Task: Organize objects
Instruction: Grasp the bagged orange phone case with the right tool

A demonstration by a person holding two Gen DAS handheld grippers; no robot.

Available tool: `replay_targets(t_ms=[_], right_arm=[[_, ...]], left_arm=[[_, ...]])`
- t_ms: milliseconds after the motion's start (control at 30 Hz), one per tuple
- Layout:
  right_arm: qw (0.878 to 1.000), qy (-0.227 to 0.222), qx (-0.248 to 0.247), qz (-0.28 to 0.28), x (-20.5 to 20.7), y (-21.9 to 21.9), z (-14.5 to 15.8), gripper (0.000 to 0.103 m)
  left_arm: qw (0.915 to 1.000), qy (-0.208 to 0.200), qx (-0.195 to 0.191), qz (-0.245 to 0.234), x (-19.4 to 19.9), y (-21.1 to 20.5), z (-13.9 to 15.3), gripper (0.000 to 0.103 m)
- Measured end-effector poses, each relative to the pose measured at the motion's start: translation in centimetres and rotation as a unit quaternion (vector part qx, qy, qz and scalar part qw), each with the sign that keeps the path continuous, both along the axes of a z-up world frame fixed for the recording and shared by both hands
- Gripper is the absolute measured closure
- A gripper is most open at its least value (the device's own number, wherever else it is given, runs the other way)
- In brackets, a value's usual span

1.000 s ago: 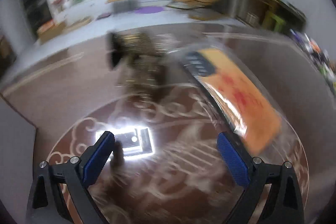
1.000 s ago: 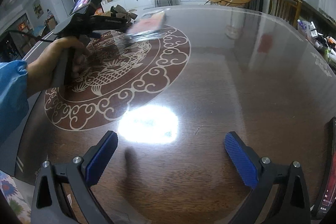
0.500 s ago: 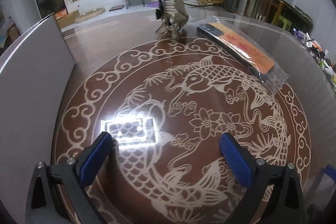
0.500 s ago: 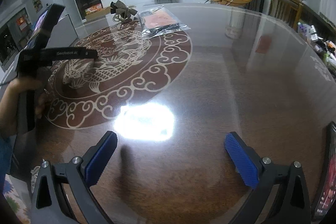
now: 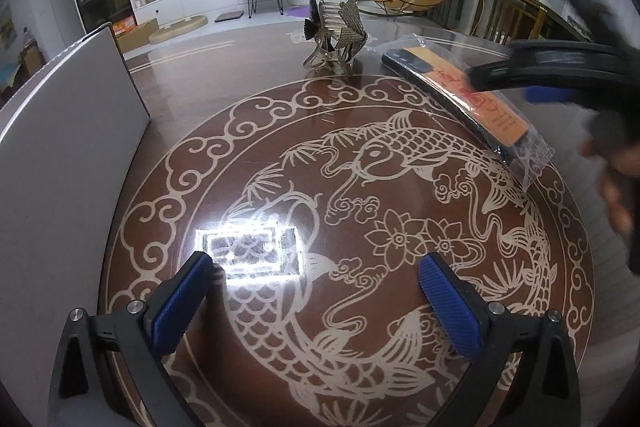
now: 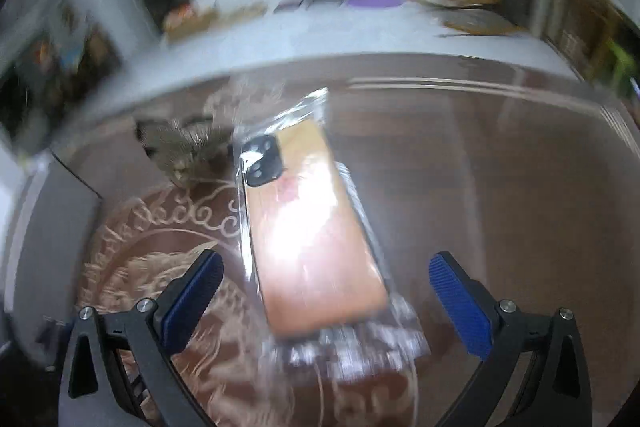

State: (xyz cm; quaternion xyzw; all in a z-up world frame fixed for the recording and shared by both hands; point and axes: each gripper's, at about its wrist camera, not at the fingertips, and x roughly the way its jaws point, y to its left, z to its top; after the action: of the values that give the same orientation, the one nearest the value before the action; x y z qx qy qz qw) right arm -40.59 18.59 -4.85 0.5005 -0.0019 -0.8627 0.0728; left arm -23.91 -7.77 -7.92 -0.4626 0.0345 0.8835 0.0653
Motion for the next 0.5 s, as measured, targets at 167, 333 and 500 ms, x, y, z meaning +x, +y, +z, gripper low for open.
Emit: replay_targets(t_ms=[167, 333, 500], right_arm=[[0.998, -0.017, 0.047, 0.037, -1.1, -2.5, -2.6, 0.000], [0.999, 0.017, 0.039, 0.001, 1.9, -0.5, -2.3, 0.024], [0.999, 0.029, 0.042, -0.012, 8.8, 2.6, -2.4, 0.025]], left_arm=[[1.0000, 0.000, 0.000, 0.000, -0.7, 0.5, 0.4, 0.000], [1.0000, 0.000, 0.000, 0.000, -0.6, 0.4, 0.3, 0.000], [1.0000, 0.000, 0.000, 0.000, -0.6, 0.5, 0.3, 0.000]])
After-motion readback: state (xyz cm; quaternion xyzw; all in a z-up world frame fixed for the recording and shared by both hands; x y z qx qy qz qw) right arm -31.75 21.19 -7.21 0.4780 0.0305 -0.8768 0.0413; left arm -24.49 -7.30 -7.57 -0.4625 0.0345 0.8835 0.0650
